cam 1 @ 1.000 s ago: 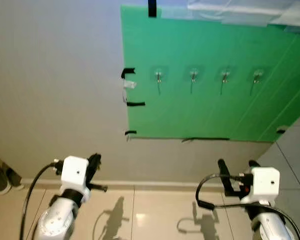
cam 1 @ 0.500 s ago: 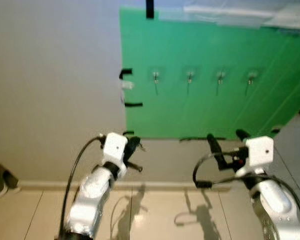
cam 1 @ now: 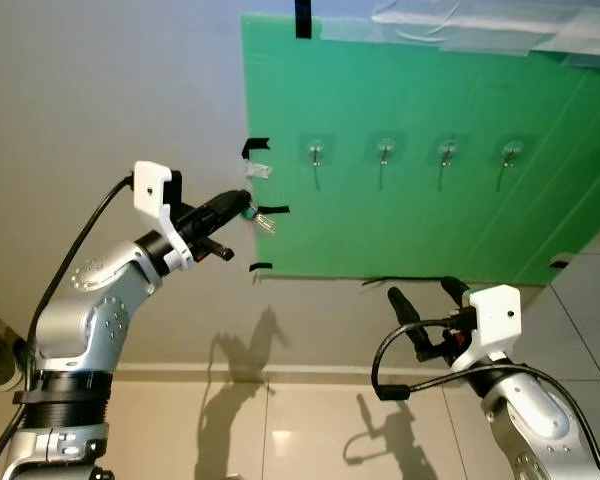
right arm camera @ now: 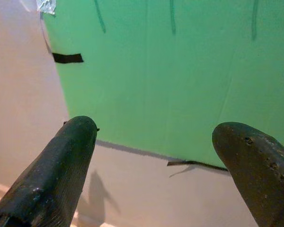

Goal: Hang keys on a hook

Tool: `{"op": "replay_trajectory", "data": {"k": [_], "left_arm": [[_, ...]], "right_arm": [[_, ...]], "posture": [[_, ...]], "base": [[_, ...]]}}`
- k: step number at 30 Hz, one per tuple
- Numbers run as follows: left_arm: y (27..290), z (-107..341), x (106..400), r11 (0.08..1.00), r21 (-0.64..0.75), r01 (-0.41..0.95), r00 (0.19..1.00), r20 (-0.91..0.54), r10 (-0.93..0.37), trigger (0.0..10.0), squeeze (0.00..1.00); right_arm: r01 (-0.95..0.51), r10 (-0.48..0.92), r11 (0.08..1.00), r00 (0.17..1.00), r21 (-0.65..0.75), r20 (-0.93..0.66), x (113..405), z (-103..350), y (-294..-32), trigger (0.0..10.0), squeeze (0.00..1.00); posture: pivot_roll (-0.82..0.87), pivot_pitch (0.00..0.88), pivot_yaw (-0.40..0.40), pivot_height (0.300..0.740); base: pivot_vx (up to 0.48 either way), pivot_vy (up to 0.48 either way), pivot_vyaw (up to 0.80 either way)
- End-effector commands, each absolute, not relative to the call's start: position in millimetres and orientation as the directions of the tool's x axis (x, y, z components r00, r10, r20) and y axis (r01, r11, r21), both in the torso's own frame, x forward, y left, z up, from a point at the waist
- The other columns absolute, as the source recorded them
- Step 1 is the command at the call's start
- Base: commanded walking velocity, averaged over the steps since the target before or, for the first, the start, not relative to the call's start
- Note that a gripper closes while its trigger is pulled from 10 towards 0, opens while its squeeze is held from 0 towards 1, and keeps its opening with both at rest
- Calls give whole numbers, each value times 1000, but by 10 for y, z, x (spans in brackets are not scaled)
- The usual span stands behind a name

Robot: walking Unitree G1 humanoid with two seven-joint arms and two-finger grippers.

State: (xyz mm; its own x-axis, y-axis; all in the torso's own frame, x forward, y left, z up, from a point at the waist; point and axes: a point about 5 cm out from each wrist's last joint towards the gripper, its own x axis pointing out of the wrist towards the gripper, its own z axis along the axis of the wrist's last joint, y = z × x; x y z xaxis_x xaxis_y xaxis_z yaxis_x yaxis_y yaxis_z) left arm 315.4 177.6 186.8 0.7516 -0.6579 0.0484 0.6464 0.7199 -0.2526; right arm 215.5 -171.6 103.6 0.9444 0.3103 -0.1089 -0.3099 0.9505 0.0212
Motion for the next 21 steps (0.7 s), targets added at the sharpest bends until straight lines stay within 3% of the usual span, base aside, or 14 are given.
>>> {"op": "replay_trajectory", "data": {"k": [1,6,21], "left_arm": [[1708,2064,3149,651,-257,715,688,92,-719,10000,0],[1664,2074,3162,593,-297,749,641,99,-761,10000,0],[1603,2099,3276,563,-342,752,624,96,-776,10000,0]], "right_arm": [[-333,333,943,937,21,-105,2148,1081,-1687,10000,196],[-344,344,939,933,21,-106,2155,1095,-1645,10000,200],[-377,377,926,919,27,-114,2140,1112,-1573,10000,196]], "posture": [[-81,0,34,740],[-84,0,36,740],[-103,0,43,740]], "base": [[0,0,0],[0,0,0],[0,0,0]]}}
